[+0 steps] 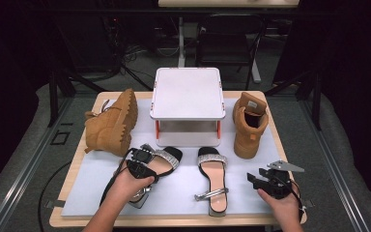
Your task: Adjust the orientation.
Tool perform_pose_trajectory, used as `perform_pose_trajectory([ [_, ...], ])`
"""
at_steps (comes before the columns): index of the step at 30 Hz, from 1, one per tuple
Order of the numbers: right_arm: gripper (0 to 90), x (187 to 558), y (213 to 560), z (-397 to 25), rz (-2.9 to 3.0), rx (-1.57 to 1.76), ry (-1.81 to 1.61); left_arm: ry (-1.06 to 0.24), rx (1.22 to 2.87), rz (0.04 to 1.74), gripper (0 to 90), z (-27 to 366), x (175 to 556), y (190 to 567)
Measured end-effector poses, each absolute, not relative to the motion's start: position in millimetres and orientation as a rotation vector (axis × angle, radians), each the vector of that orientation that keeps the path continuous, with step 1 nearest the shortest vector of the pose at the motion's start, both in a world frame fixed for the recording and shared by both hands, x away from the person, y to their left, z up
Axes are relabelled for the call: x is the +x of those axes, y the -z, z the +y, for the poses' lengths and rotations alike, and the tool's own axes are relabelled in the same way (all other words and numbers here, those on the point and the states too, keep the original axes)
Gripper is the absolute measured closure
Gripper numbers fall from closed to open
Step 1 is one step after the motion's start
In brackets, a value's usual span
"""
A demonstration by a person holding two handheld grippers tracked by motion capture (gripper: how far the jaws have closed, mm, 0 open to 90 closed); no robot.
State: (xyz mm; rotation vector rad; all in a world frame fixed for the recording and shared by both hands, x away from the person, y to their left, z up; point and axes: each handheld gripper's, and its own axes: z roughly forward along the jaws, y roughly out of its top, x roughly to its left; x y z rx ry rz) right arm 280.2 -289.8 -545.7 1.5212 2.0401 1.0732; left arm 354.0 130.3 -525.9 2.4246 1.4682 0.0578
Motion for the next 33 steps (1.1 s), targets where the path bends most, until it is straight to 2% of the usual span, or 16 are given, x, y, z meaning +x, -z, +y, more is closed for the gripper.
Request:
perform_pose_trajectory([
  [9,28.5,276,522,-256,2.122,1.442,-1.032,-0.038,2.41,1.457,38.3,132,356,525],
  [19,25.7,290,499,-199,2.212,1.414,-0.973,-0.038,2.363,1.424,33.0,140,352,515],
  [33,24.4,294,521,-156,2.305,1.436,-0.85,-0.049,2.356,1.413,32.3,142,349,514],
])
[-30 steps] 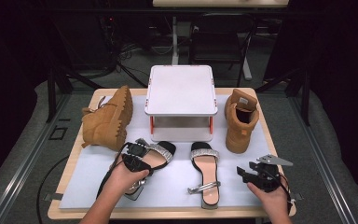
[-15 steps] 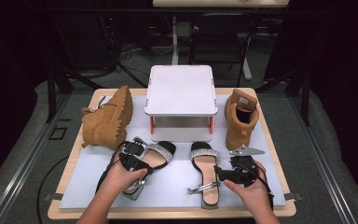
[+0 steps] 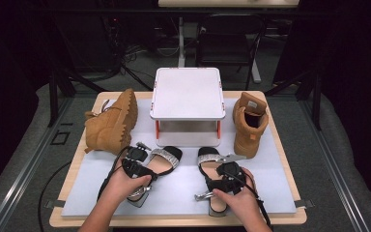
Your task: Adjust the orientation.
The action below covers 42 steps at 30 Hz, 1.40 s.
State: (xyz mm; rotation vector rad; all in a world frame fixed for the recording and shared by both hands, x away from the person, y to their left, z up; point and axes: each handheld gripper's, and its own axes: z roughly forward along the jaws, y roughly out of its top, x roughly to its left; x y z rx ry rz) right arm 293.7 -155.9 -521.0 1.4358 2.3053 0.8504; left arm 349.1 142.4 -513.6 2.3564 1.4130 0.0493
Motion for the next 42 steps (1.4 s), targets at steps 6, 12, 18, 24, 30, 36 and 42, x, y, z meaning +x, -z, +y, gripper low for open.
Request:
perform_pose_trajectory([
  [6,24.4,291,528,-158,2.303,1.479,-0.859,-0.049,2.35,1.412,32.3,144,349,513],
  [12,21.9,293,530,-161,2.308,1.548,-0.88,-0.049,2.348,1.416,32.4,145,348,513],
  [18,15.2,298,534,-161,2.337,1.607,-0.855,-0.046,2.349,1.41,32.4,144,348,514],
  [24,15.0,299,535,-160,2.344,1.599,-0.828,-0.047,2.345,1.41,32.3,145,348,514],
  [30,16.8,301,534,-162,2.374,1.568,-0.837,-0.044,2.342,1.413,32.3,146,348,513],
  [36,19.6,302,532,-169,2.434,1.475,-0.815,-0.044,2.341,1.416,32.4,147,348,513],
  [42,26.3,308,529,-179,2.483,1.421,-0.816,-0.06,2.347,1.418,32.4,147,348,513],
])
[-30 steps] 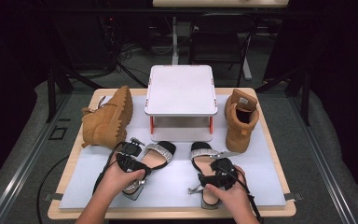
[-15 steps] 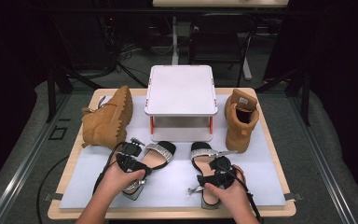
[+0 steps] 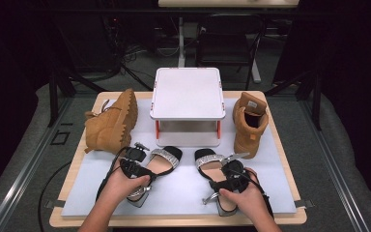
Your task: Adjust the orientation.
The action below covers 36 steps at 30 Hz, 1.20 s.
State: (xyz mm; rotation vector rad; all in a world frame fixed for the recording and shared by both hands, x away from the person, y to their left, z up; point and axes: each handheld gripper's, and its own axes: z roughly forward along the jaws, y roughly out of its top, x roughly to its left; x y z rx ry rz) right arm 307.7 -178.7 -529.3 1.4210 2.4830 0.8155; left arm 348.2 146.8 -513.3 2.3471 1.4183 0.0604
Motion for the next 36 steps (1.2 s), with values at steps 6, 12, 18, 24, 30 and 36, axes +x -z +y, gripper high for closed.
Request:
perform_pose_trajectory([
  [6,34.0,318,528,-188,2.511,1.411,-0.842,-0.062,2.342,1.416,32.5,147,348,513],
  [12,36.5,326,528,-192,2.537,1.372,-0.864,-0.068,2.33,1.413,32.7,148,348,511],
  [18,36.9,327,528,-191,2.52,1.383,-0.877,-0.076,2.325,1.4,32.9,149,347,509],
  [24,31.5,321,527,-189,2.475,1.383,-0.843,-0.077,2.339,1.374,33.8,150,346,507],
  [30,30.5,320,522,-189,2.466,1.4,-0.818,-0.094,2.366,1.342,34.0,149,344,508],
  [36,30.5,321,510,-176,2.497,1.373,-0.767,-0.099,2.366,1.327,34.2,149,342,507],
])
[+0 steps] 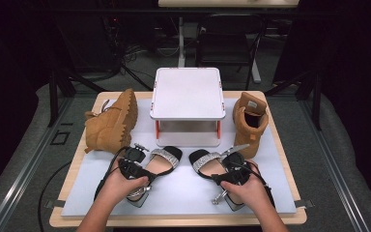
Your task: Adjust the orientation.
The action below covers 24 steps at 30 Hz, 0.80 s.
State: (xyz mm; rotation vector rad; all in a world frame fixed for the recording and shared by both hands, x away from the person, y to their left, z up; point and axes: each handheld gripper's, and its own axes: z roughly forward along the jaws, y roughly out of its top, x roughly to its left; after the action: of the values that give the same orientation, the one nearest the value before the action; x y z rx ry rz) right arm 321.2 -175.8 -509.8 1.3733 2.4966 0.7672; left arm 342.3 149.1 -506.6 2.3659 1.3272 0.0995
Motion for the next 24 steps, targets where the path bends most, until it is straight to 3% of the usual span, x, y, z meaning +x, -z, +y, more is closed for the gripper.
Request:
perform_pose_trajectory([
  [21,27.3,319,523,-173,2.547,1.354,-0.596,-0.103,2.454,1.287,30.9,146,340,515],
  [24,34.6,321,526,-172,2.562,1.346,-0.581,-0.107,2.455,1.286,31.3,144,340,518],
])
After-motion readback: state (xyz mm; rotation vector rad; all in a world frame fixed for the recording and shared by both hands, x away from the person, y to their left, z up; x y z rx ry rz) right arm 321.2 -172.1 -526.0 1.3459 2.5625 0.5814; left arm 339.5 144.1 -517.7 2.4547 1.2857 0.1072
